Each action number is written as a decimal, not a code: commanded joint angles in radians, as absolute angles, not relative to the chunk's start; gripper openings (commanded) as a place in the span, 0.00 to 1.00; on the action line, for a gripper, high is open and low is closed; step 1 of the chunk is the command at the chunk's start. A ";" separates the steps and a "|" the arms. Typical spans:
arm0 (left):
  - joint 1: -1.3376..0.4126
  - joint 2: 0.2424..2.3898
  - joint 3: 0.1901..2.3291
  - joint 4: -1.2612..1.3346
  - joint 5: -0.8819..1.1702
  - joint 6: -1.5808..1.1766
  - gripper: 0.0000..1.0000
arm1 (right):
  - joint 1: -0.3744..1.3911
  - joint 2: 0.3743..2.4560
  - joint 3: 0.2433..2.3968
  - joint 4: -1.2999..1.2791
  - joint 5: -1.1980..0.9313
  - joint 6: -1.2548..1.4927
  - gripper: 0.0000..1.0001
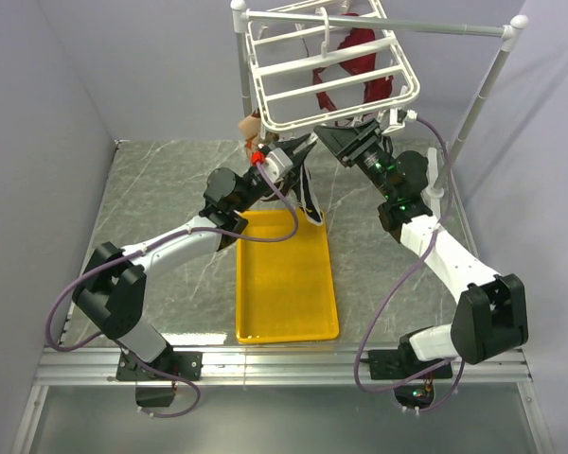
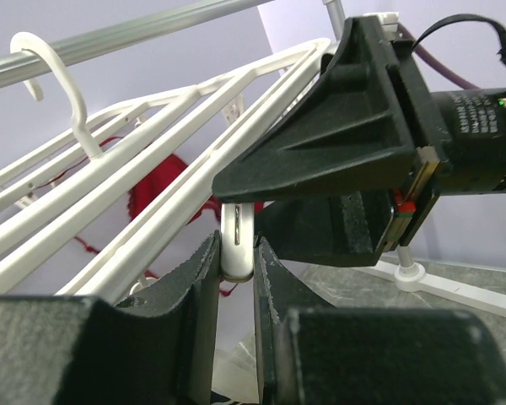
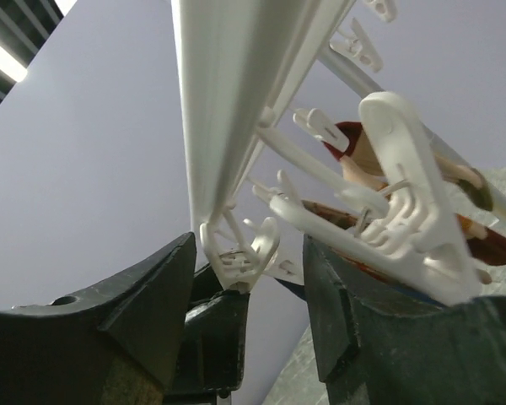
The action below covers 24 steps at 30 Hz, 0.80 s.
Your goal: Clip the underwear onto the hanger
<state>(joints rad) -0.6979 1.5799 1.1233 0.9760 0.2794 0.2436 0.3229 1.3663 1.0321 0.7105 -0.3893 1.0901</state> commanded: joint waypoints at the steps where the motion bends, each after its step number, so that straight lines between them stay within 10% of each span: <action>1: -0.695 1.577 1.164 1.017 0.316 0.219 0.00 | 0.328 1.371 1.066 0.770 -0.388 1.106 0.60; 24: -0.686 1.555 1.120 1.008 0.324 0.227 0.00 | 0.318 1.390 1.120 0.726 -0.373 1.149 0.42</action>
